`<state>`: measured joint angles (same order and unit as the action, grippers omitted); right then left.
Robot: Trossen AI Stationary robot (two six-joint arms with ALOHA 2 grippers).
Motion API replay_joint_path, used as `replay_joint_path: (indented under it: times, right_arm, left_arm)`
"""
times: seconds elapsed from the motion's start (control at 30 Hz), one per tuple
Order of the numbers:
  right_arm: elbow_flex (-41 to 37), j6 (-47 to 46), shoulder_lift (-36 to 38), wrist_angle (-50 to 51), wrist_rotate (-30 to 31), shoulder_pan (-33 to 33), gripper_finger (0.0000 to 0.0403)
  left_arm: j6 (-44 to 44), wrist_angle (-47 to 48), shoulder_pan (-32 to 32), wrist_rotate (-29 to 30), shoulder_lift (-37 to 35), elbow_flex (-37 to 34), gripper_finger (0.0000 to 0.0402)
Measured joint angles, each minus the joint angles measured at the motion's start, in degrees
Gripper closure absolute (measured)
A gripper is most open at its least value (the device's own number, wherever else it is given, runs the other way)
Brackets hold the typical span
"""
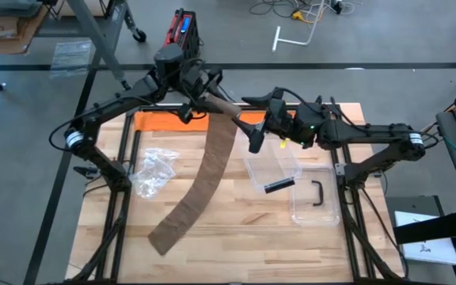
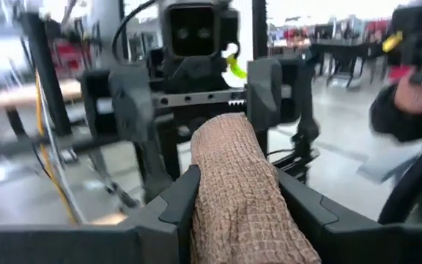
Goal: Roll bandage
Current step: Roll the brown bandage
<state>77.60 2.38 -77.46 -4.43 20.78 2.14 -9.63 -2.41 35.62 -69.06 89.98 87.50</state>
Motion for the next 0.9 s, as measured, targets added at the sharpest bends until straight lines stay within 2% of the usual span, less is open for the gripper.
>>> replay_joint_path:
  times: [0.13, 0.23, 0.47, 0.53, 0.63, 0.73, 0.9]
  right_arm:
    - [0.0, -2.9, -0.5, -1.2, 0.1, 0.1, 0.0068]
    - [0.0, -9.0, -1.4, -1.0, 0.0, 0.5, 0.0073]
    - [0.0, -22.3, -2.9, -1.1, -0.2, 0.9, 0.0069]
    - [0.0, -24.1, -3.3, -1.2, -0.2, 0.9, 0.0067]
    - [0.0, -25.8, -4.4, -2.5, 0.0, 0.9, 0.0067]
    - [0.0, -25.3, -5.6, -5.0, 0.1, 0.9, 0.0072]
    - [0.0, -24.3, -6.5, -6.7, 0.2, 1.4, 0.0079]
  left_arm:
    - [-11.0, 0.2, 0.0, -0.2, -0.2, 0.0, 0.0269]
    - [-19.4, 1.1, 0.0, 0.7, -0.3, 0.0, 0.0270]
    - [-51.3, 8.1, 0.0, 1.1, -0.6, 0.0, 0.0273]
    - [-57.9, 8.7, -0.4, 2.7, -0.7, 0.0, 0.0270]
    - [-63.4, 8.9, -0.4, 5.5, -0.9, 0.0, 0.0267]
    - [-66.9, 8.9, -0.4, 5.7, -1.0, 0.0, 0.0269]
    - [-67.9, 9.1, -0.4, 5.7, -1.8, 0.0, 0.0276]
